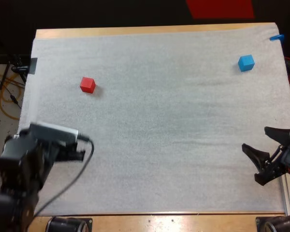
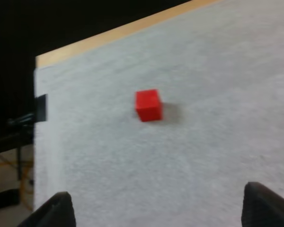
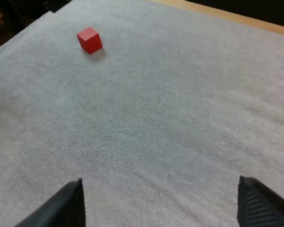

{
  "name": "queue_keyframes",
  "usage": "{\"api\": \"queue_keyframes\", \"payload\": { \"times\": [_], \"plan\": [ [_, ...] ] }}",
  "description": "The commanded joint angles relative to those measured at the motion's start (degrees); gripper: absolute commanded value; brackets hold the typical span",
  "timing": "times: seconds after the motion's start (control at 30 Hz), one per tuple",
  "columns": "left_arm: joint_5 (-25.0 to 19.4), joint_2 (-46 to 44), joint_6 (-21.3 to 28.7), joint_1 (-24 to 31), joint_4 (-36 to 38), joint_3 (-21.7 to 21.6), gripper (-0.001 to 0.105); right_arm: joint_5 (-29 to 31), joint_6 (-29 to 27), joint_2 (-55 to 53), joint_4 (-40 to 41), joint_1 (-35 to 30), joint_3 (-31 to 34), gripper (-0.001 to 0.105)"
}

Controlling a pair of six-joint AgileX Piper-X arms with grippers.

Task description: Stack red cube on blue cube

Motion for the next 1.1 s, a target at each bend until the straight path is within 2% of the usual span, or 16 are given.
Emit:
{"api": "queue_keyframes", "payload": {
  "times": [0.0,0.07,0.2,0.27,0.33,0.4,0.57,0.67,0.73,0.83,1.07],
  "plan": [
    [-3.6,2.2,-0.2,0.7,-3.1,-0.4,0.069,-0.7,-0.8,0.1,-1.2,0.3,-0.5,0.065],
    [-4.2,4.3,-0.2,2.7,-5.1,-0.4,0.064,-0.7,-0.9,0.1,-1.6,0.2,-0.5,0.065],
    [-3.9,9.9,0.0,10.3,-11.4,-0.4,0.029,-1.2,-0.9,0.1,-1.8,0.2,-0.5,0.065],
    [-1.0,12.4,0.0,14.2,-14.3,-0.4,0.014,-1.8,-1.0,0.1,-2.0,0.2,-0.5,0.065],
    [5.1,15.9,0.9,18.1,-17.0,-0.4,0.000,-1.8,-1.0,0.1,-2.4,0.2,-0.5,0.065],
    [7.5,18.6,1.6,19.7,-18.5,-0.4,0.000,-1.8,-1.0,0.1,-2.7,0.2,-0.5,0.065],
    [7.5,27.4,6.5,19.0,-18.7,-3.1,0.000,-1.8,-1.0,0.1,-2.9,0.2,-0.5,0.065],
    [8.0,33.9,6.7,19.0,-18.9,-6.6,0.000,-1.8,-1.0,0.1,-2.9,0.2,-0.5,0.065],
    [8.0,38.6,9.6,19.0,-18.9,-9.7,0.000,-1.8,-1.0,0.1,-2.9,0.2,-0.5,0.065],
    [8.2,44.5,11.1,19.0,-18.2,-13.7,0.000,-1.8,-1.0,0.1,-3.2,0.2,-0.5,0.065],
    [10.2,54.0,13.1,18.5,-18.2,-20.4,0.000,-1.7,-1.0,0.1,-3.3,0.2,-0.5,0.065]
  ]
}}
